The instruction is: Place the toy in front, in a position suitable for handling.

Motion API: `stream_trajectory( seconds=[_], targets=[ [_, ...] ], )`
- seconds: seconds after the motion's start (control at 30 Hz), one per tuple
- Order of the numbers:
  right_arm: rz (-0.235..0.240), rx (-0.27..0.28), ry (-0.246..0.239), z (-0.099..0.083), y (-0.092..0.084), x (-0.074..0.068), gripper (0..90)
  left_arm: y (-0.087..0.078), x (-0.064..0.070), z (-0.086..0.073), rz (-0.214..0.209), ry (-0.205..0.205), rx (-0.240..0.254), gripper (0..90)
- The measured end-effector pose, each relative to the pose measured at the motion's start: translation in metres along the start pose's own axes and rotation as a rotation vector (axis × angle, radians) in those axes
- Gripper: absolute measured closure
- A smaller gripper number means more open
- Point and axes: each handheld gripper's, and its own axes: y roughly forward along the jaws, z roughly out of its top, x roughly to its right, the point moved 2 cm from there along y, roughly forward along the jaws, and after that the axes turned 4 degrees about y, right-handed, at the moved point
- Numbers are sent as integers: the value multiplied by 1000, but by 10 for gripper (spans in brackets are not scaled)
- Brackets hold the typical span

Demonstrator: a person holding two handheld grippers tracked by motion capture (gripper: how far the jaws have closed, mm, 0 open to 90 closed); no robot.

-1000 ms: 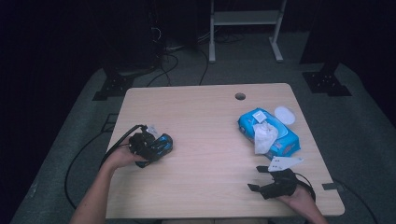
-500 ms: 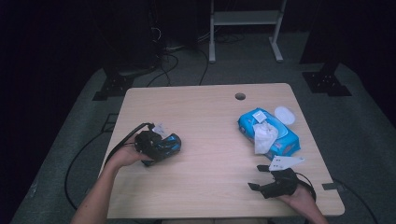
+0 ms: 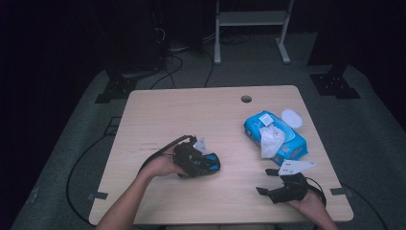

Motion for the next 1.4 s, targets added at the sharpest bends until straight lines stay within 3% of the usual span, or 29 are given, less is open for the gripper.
stream_trajectory(
  seconds=[0.3, 0.53, 0.63, 0.77, 0.8, 0.83, 0.87, 0.9, 0.93, 1.0, 1.03, 1.07, 1.1, 1.13, 1.17, 1.23, 1.3, 1.4],
  targets=[
    [-2, 8, -3, 0, -2, 0, 213, 16, 15, 10, -44, 17, 19, 281],
    [-4, 7, -6, 1, -2, 0, 213, 24, 15, -3, -51, -18, 36, 279],
    [-16, 36, -19, 10, -7, -1, 213, 24, 16, -5, -46, -25, 55, 277],
    [-101, 96, -39, 29, -21, 6, 217, 23, 17, -6, -32, -23, 60, 268],
    [-130, 110, -39, 35, -25, 10, 218, 21, 18, -7, -18, -23, 77, 237],
    [-130, 110, -39, 35, -25, 10, 218, 21, 18, -7, -18, -23, 77, 199],
    [-220, 124, -38, 46, -31, 23, 223, 15, 18, -10, -5, -34, 111, 185],
    [-220, 124, -38, 46, -31, 23, 223, 15, 18, -10, -5, -34, 111, 166],
    [-273, 132, -28, 55, -31, 36, 224, 11, 19, -14, 9, -38, 120, 142],
    [-341, 117, -38, 62, -28, 48, 224, 8, 20, -19, 27, -47, 122, 106],
    [-341, 117, -38, 62, -28, 48, 224, 8, 20, -19, 27, -47, 122, 105],
    [-401, 80, -34, 67, -22, 61, 224, 6, 22, -26, 33, -58, 132, 100],
    [-401, 80, -34, 67, -22, 61, 224, 6, 22, -26, 33, -58, 132, 95],
    [-420, 54, 3, 69, -14, 76, 235, 3, 23, -36, 31, -77, 157, 95],
    [-428, 45, 18, 69, -11, 81, 241, 3, 24, -40, 35, -89, 158, 95],
    [-436, 39, 24, 69, -8, 86, 254, 2, 24, -44, 36, -104, 163, 94],
    [-449, 16, 47, 67, -1, 94, 344, 3, 24, -55, 25, -143, 171, 96],
    [-456, -19, 71, 63, 2, 100, 496, 4, 24, -62, 16, -146, 148, 120]
  ],
)
